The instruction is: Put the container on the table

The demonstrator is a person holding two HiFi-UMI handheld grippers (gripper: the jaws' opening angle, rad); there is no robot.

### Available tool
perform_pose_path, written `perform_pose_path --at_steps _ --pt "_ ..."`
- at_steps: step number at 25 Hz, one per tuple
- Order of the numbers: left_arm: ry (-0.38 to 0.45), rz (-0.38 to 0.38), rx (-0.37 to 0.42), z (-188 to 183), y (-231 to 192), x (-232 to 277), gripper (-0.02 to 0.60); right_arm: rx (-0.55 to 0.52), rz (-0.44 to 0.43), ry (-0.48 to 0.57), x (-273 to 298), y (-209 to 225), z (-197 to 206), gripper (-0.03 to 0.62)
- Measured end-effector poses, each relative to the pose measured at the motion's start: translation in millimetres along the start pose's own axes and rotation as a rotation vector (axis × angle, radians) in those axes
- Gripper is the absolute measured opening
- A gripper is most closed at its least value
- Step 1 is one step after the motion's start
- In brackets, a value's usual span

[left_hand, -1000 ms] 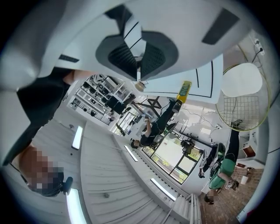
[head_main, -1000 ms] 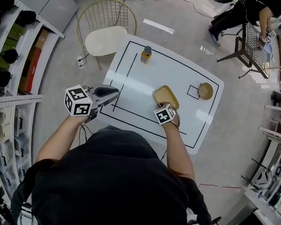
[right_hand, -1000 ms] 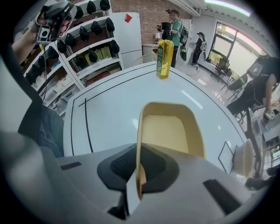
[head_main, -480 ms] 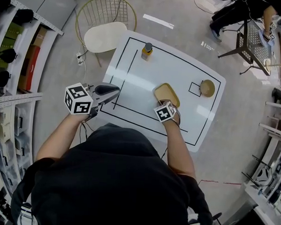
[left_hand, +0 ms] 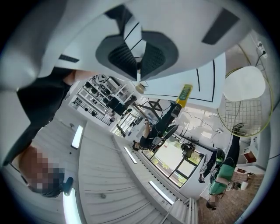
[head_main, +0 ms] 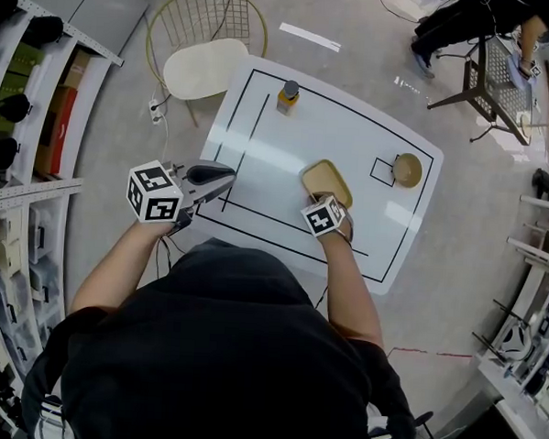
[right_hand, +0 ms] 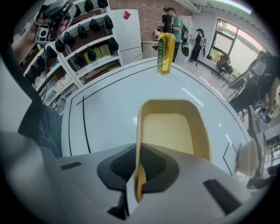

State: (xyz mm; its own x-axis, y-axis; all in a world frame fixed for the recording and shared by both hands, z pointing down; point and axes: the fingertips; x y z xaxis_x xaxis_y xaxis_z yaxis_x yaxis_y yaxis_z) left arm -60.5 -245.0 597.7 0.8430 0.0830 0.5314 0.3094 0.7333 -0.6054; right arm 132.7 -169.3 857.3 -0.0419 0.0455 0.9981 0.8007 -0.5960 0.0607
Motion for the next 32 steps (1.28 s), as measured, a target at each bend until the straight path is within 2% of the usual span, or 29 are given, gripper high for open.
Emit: perform_pose_path --at_steps 22,32 --pt "-0.007 0.008 -0.006 -5.8 -1.2 8.1 0.031 -0.008 -0.026 -0.007 4.4 0.8 -4.6 0.014" --pt "0.001 -0.009 -0.003 -12.6 6.2 10.9 0.031 -0.042 -0.027 -0.011 5.2 1.0 -5.7 0.042"
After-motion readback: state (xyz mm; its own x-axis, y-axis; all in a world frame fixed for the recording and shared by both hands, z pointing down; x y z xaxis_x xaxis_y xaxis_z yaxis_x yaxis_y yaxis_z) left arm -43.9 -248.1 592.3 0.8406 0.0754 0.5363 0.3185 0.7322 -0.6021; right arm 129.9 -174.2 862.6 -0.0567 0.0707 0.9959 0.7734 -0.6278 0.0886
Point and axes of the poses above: the fingertips, and each gripper's own axes: x forward along the fingers, y to its right, z out of its underside, and after that the axes turned 15 degrees about -y, right-handed
